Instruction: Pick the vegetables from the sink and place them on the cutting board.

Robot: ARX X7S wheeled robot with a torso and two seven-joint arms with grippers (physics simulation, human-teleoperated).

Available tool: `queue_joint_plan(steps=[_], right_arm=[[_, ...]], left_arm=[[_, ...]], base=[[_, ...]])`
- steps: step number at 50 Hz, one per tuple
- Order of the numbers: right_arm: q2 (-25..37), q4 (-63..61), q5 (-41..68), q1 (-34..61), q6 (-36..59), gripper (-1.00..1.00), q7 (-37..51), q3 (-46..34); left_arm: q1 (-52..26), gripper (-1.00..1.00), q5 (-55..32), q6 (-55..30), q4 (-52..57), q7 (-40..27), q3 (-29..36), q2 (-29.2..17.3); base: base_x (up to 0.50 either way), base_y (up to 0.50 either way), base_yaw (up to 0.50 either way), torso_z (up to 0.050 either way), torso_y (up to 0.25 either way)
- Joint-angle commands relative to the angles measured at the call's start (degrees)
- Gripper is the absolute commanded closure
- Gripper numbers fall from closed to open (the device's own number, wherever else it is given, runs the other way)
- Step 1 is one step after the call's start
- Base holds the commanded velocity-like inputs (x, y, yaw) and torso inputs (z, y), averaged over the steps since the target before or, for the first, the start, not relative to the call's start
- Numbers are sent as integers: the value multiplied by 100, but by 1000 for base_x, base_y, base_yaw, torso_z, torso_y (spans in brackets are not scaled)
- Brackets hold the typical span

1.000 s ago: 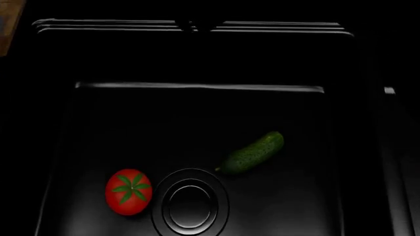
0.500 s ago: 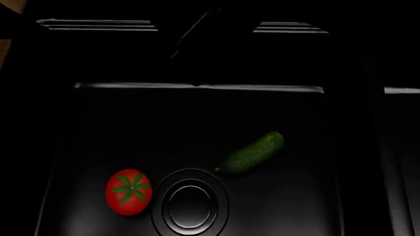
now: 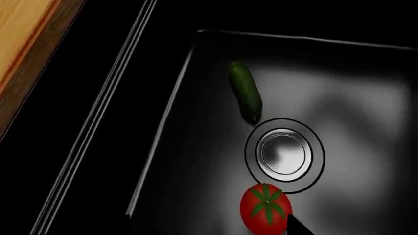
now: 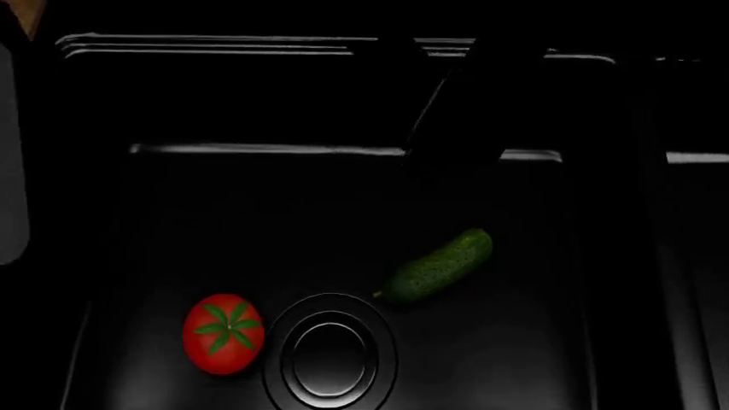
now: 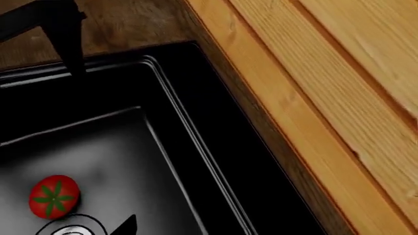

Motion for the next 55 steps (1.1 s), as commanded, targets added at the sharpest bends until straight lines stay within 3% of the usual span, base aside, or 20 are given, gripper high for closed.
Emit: queue_joint_plan(steps=[1,5,17,26,36,55], right_arm=[[126,-152,-503,-36,-132,-100,-602,-393],[97,-104,-466,-66,-103,-100,-499,-332],[196,-311,-120,-243,98,-100,-202,-105],[200,-334,-172,-418,-26,-100,-171,-192],[297,-575,79,-635,21,-100,96,-36],[508,-766,35,-1286,-408,-100,247,-115]], left_arm=[[261,-100,-126,137,-173,186,40,432],[398,-100,-79,229,-280,118,157,521],[1078,-100,-417,-357,-457,-371,-601,952],[1257,-100,-668,-626,-675,-314,-640,907],[1619,-100,-538,-274,-802,-424,-171,639],[1615,-100,386,1201,-2515,-409,835,1121]], base=[[1136,32,-113,12,-133],[1136,32,-113,12,-133],[1137,32,-113,12,-132],[1138,32,-113,12,-132],[1138,32,-113,12,-132],[1138,31,-112,12,-134]])
